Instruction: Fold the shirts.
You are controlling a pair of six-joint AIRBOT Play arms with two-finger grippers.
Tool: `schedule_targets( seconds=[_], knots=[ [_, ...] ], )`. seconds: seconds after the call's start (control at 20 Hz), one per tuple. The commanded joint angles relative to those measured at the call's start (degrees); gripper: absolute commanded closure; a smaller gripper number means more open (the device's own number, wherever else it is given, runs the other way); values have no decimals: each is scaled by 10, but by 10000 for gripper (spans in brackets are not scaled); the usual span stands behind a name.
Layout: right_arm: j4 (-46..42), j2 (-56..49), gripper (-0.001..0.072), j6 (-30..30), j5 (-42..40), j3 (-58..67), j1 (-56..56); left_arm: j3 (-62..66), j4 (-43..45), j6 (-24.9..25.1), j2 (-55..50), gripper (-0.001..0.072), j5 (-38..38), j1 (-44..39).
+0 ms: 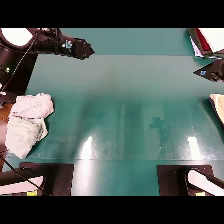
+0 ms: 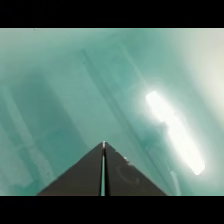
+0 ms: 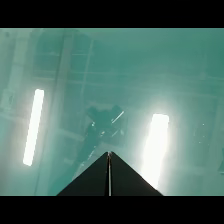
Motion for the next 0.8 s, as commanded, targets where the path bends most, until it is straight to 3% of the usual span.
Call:
schedule_targets(
  seconds=[0.0,0.7,0.75],
  knots=[
    [1,0,696,0,2,0,1,0,0,0,0,686,12,0],
    [1,0,696,0,45,0,1,0,-29,0,0,685,33,0],
    [1,0,696,0,45,0,1,2,-20,0,1,647,32,3]
  ],
)
